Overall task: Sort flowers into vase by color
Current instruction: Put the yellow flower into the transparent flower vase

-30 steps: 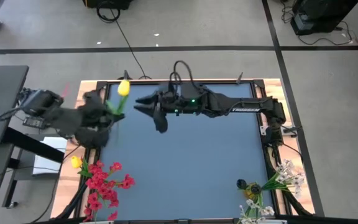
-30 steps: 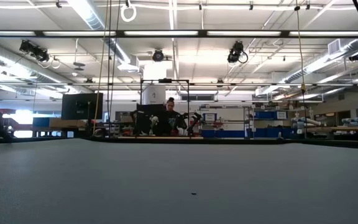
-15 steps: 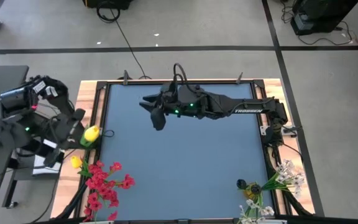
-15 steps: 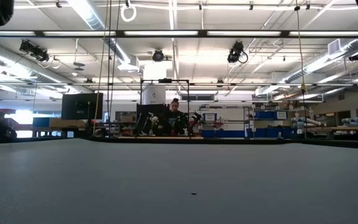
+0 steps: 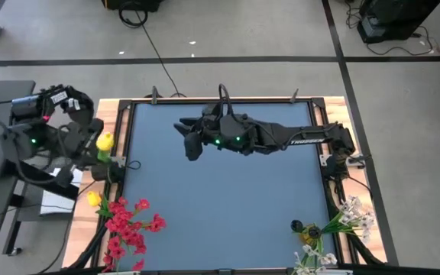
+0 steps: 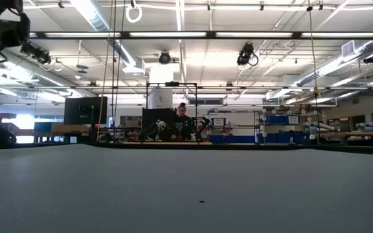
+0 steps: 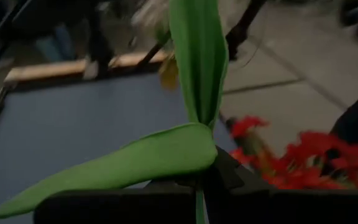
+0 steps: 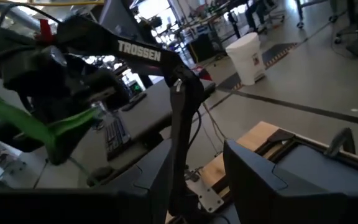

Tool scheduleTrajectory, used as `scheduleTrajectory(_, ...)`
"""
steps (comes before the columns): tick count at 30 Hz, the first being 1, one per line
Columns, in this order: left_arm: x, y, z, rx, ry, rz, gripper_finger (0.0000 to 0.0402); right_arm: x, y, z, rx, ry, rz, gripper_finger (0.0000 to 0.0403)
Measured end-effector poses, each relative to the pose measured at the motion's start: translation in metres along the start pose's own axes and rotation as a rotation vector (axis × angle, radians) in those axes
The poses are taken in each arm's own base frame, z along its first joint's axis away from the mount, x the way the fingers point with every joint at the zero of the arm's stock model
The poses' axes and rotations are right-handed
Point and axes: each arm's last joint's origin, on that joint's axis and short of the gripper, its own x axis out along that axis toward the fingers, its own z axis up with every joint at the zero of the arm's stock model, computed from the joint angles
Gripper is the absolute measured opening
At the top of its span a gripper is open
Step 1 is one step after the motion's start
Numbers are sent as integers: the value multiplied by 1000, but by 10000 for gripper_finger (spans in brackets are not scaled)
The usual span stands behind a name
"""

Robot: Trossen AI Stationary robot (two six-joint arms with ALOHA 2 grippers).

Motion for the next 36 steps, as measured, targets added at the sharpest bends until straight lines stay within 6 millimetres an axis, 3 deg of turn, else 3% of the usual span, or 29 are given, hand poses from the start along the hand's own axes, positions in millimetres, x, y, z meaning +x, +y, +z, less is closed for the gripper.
scheduleTrajectory(3,2,-7,4,33,-91,-77,9,-4,6,-4,-1,-21,-31,151)
scheduleTrajectory(8,7,-37,17,168,-383,-417,9,-9,12,-7,18,-60,-88,151)
scheduleTrajectory(18,42,-59,-47,214,-323,-621,9,-17,22,-13,98,-90,-114,151)
scheduleTrajectory(22,49,-60,-71,231,-283,-647,9,-23,30,-18,99,-104,-131,151)
scheduleTrajectory(26,53,-60,-83,254,-277,-617,9,-27,36,-22,96,-101,-128,151)
scheduleTrajectory(36,58,-59,-93,352,-225,-555,10,-34,44,-27,101,-110,-136,151)
